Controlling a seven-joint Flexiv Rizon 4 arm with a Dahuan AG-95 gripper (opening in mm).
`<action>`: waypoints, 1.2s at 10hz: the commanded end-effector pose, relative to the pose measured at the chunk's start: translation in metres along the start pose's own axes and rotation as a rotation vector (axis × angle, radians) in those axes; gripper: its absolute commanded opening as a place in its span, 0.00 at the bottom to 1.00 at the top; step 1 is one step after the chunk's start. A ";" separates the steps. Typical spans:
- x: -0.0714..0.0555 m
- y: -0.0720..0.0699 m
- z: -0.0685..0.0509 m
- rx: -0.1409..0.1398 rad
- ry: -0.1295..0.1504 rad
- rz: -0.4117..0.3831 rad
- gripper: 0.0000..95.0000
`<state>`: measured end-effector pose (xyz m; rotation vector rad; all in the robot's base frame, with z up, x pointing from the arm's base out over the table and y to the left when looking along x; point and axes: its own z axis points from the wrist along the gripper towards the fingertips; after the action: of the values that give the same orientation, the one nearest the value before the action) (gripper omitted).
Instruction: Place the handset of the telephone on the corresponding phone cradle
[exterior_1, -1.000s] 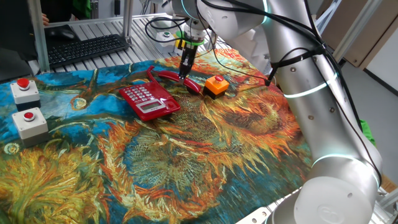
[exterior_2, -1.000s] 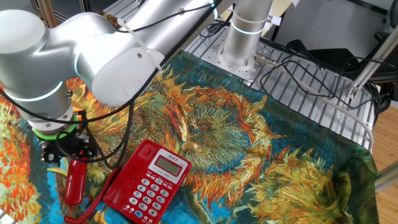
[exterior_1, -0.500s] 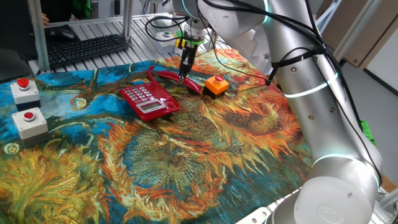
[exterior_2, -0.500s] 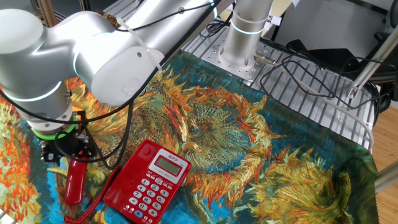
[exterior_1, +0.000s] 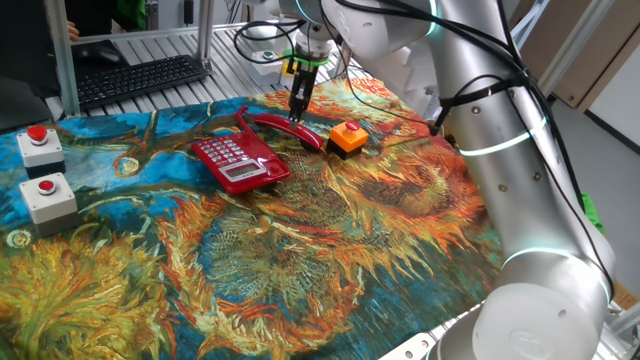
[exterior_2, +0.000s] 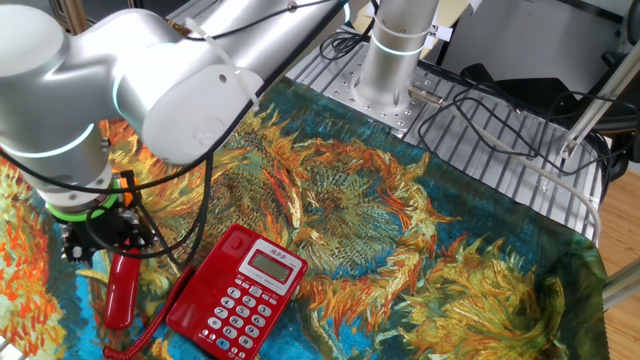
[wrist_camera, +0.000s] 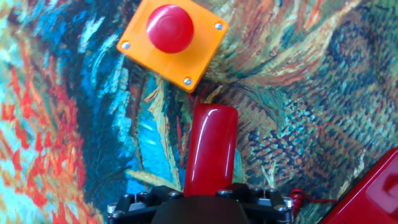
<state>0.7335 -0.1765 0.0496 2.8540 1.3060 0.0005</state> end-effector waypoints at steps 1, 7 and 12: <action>0.005 0.001 -0.012 0.020 0.021 -0.983 0.80; 0.005 0.003 -0.014 -0.023 0.001 -1.676 0.80; 0.006 0.004 -0.011 -0.009 -0.037 -2.102 0.80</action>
<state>0.7378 -0.1748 0.0595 1.5539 2.7218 -0.0055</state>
